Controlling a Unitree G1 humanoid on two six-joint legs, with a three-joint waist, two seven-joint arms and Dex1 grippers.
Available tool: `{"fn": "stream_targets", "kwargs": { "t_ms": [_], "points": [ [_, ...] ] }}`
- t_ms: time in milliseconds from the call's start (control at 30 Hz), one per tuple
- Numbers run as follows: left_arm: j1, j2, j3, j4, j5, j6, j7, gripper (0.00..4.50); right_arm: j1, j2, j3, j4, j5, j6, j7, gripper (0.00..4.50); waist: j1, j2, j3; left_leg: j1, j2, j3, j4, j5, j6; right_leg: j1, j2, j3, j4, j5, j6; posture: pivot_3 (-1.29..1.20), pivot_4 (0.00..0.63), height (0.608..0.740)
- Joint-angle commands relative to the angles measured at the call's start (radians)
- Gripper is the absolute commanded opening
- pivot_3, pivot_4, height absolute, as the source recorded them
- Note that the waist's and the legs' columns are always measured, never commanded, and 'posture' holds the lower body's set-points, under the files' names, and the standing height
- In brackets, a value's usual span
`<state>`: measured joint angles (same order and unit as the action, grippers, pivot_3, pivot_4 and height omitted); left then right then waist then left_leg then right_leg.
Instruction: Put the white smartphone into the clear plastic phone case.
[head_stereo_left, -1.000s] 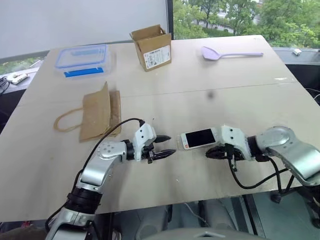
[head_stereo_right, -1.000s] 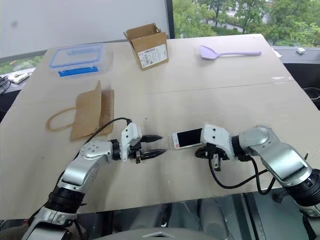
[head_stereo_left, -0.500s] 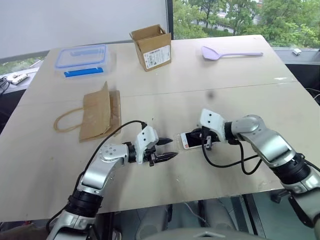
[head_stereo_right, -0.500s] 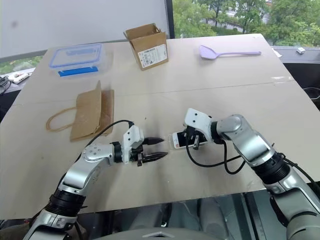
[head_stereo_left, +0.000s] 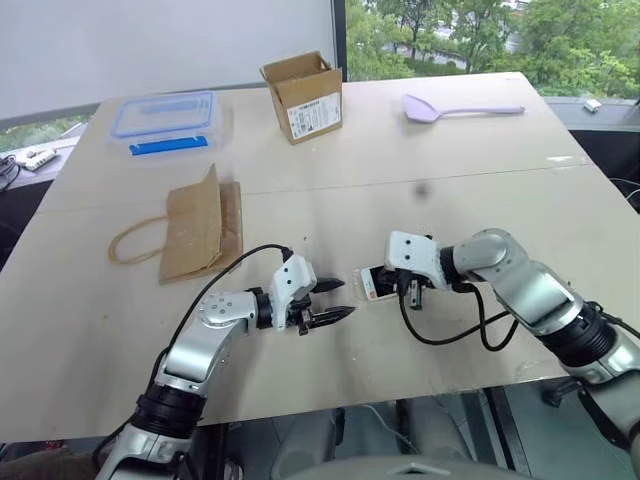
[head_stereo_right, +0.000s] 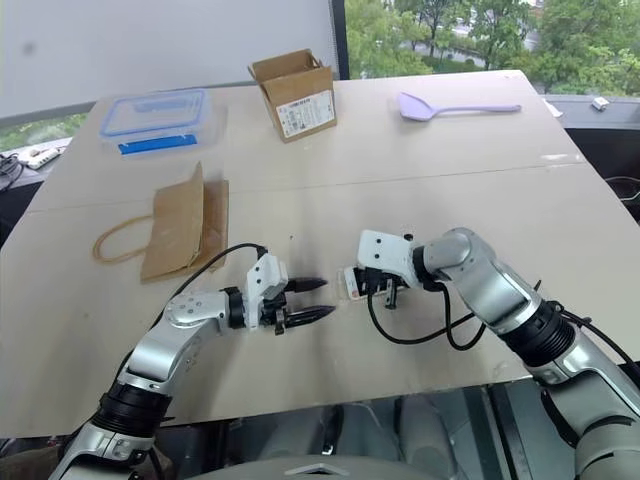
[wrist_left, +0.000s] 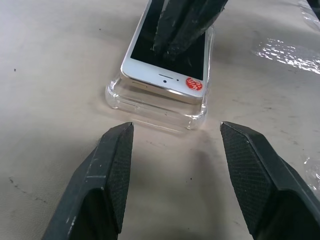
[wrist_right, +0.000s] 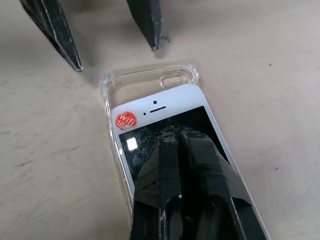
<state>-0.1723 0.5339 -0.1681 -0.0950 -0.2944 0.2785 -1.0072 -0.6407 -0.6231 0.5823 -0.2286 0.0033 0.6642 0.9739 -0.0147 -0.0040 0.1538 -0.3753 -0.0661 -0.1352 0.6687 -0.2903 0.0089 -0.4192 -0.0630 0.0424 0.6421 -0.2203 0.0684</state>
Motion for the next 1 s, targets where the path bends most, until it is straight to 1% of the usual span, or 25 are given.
{"fn": "stream_targets", "kwargs": {
  "t_ms": [33, 133, 200, 300, 400, 467, 533, 600, 700, 767, 867, 1000],
  "points": [
    [-0.004, 0.006, 0.001, -0.031, -0.002, 0.006, 0.002, 2.78, 0.046, 0.005, 0.100, 0.066, -0.069, 0.036, 0.003, 0.00, 0.000, 0.000, 0.000, 0.001, 0.000, 0.000, 0.000, 0.000, 0.000, 0.002, 0.000, 0.000, 0.000, 0.000, 0.000, 0.00, 0.150, 0.740],
    [-0.005, 0.008, 0.002, -0.040, -0.005, 0.017, 0.004, 2.78, 0.063, 0.038, 0.087, 0.092, -0.062, 0.078, 0.001, 0.00, -0.002, -0.002, -0.002, 0.013, 0.000, 0.000, -0.001, -0.003, 0.004, 0.011, 0.000, 0.000, 0.000, 0.000, 0.000, 0.00, 0.150, 0.740],
    [-0.008, 0.010, 0.004, -0.043, -0.006, 0.023, 0.003, 2.78, 0.074, 0.054, 0.081, 0.123, -0.067, 0.090, -0.006, 0.00, -0.003, -0.002, -0.003, 0.016, 0.000, 0.000, -0.001, -0.003, 0.005, 0.013, 0.001, 0.000, 0.000, 0.000, 0.000, 0.00, 0.150, 0.740],
    [-0.008, 0.013, 0.007, -0.052, -0.008, 0.032, 0.004, 2.78, 0.091, 0.088, 0.039, 0.150, -0.032, 0.142, -0.012, 0.00, -0.004, -0.002, -0.011, 0.018, 0.001, 0.000, -0.001, -0.003, 0.004, 0.015, 0.002, 0.000, 0.000, 0.000, 0.000, 0.00, 0.150, 0.740],
    [-0.006, 0.015, 0.009, -0.060, -0.010, 0.038, 0.006, 2.78, 0.100, 0.124, -0.030, 0.135, 0.013, 0.168, -0.020, 0.00, -0.003, -0.002, -0.012, 0.024, 0.001, 0.000, -0.002, -0.003, 0.005, 0.021, 0.002, 0.000, 0.000, -0.001, 0.000, 0.00, 0.150, 0.740],
    [-0.003, 0.016, 0.013, -0.065, -0.013, 0.042, 0.009, 2.78, 0.104, 0.148, -0.085, 0.100, 0.052, 0.151, -0.023, 0.00, -0.003, -0.002, -0.012, 0.026, 0.001, 0.000, -0.002, -0.003, 0.005, 0.024, 0.002, 0.000, -0.001, -0.001, 0.000, 0.00, 0.150, 0.740],
    [0.001, 0.018, 0.020, -0.068, -0.018, 0.048, 0.014, 2.78, 0.091, 0.186, -0.155, 0.074, 0.084, 0.168, -0.056, 0.00, -0.005, -0.001, -0.011, 0.026, 0.001, -0.001, -0.002, -0.003, 0.005, 0.023, 0.002, 0.000, -0.001, -0.001, 0.000, 0.00, 0.150, 0.740],
    [0.008, 0.021, 0.025, -0.070, -0.020, 0.051, 0.016, 2.78, 0.077, 0.206, -0.189, 0.067, 0.087, 0.167, -0.089, 0.00, -0.010, 0.000, -0.010, 0.026, 0.001, 0.000, -0.003, -0.003, 0.005, 0.023, 0.002, 0.001, -0.001, -0.001, 0.000, 0.00, 0.150, 0.740],
    [0.013, 0.023, 0.026, -0.076, -0.022, 0.055, 0.018, 2.78, 0.059, 0.217, -0.193, 0.083, 0.082, 0.155, -0.115, 0.00, -0.014, 0.001, -0.009, 0.024, 0.001, 0.000, -0.004, -0.003, 0.004, 0.021, 0.002, 0.001, 0.000, -0.001, 0.000, 0.00, 0.150, 0.740],
    [0.013, 0.024, 0.026, -0.079, -0.023, 0.058, 0.019, 2.78, 0.047, 0.222, -0.189, 0.105, 0.074, 0.143, -0.131, 0.00, -0.016, 0.001, -0.009, 0.020, 0.001, 0.000, -0.004, -0.003, 0.004, 0.017, 0.002, 0.001, 0.000, -0.001, 0.000, 0.00, 0.150, 0.740],
    [0.014, 0.026, 0.029, -0.084, -0.028, 0.063, 0.021, 2.78, 0.036, 0.218, -0.178, 0.115, 0.077, 0.140, -0.130, 0.00, -0.016, 0.001, -0.009, 0.011, 0.000, 0.000, -0.003, -0.001, 0.002, 0.008, 0.001, 0.001, 0.000, 0.000, 0.000, 0.00, 0.150, 0.740],
    [0.021, 0.034, 0.033, -0.091, -0.036, 0.065, 0.023, 2.78, 0.022, 0.209, -0.155, 0.120, 0.075, 0.132, -0.118, 0.00, -0.016, 0.001, -0.009, 0.009, 0.000, 0.000, -0.004, 0.000, 0.000, 0.006, 0.001, 0.001, 0.000, 0.000, 0.000, 0.00, 0.150, 0.740]
  ]
}}
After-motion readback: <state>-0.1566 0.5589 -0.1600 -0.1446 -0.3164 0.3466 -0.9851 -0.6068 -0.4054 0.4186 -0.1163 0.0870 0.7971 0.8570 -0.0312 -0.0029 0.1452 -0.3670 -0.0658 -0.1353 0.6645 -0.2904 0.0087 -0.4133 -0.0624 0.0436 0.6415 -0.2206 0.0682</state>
